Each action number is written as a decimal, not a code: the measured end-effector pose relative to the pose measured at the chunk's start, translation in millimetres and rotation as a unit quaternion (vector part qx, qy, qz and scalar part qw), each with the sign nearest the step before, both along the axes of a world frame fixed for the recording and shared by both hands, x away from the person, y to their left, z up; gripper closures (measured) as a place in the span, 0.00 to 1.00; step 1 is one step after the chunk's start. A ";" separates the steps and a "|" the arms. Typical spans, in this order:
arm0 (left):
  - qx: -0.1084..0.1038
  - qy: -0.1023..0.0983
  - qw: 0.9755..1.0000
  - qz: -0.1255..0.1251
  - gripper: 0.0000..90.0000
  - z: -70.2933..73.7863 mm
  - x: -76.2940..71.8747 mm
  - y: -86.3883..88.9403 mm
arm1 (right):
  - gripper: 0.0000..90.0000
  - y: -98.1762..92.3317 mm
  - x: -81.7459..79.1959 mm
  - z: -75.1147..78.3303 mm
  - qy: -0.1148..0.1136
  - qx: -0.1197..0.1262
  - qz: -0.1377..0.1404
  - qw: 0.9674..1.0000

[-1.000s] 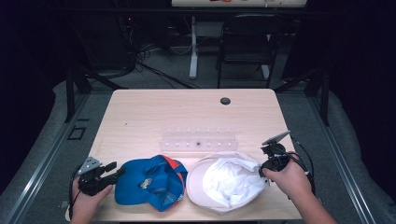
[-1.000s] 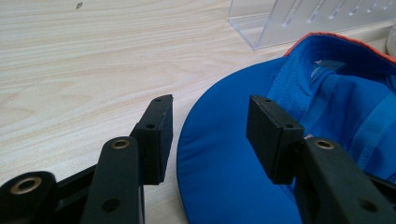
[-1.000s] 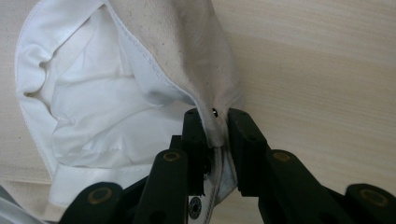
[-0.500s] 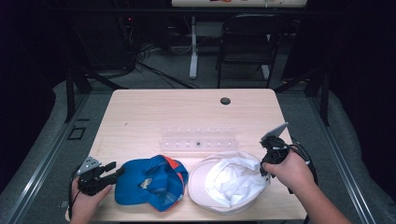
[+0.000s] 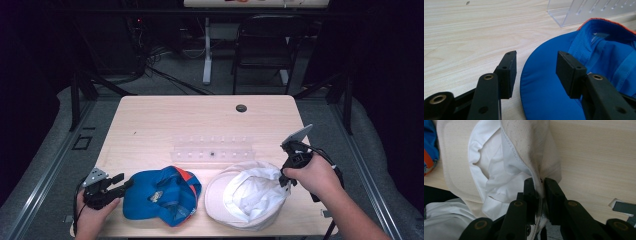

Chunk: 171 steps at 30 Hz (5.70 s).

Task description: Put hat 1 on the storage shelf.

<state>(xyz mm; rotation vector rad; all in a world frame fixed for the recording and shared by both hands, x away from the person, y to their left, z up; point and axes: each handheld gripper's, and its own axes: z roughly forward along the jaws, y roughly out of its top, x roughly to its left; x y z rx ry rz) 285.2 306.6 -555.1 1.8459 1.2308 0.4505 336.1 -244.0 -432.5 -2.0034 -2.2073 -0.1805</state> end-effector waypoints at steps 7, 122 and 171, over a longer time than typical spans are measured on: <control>0.000 0.000 1.000 0.000 0.57 0.0 0.0 -0.2 | 0.90 -9.6 -0.8 9.3 0.017 0.081 -0.011 0.997; 0.034 -0.126 0.983 -0.128 0.49 90.9 37.1 -123.1 | 0.91 111.4 126.0 103.0 -0.100 0.448 -0.143 0.877; 0.115 -0.077 0.979 -0.150 0.88 55.9 59.2 -177.2 | 0.90 128.2 116.1 107.6 -0.105 0.433 -0.118 0.887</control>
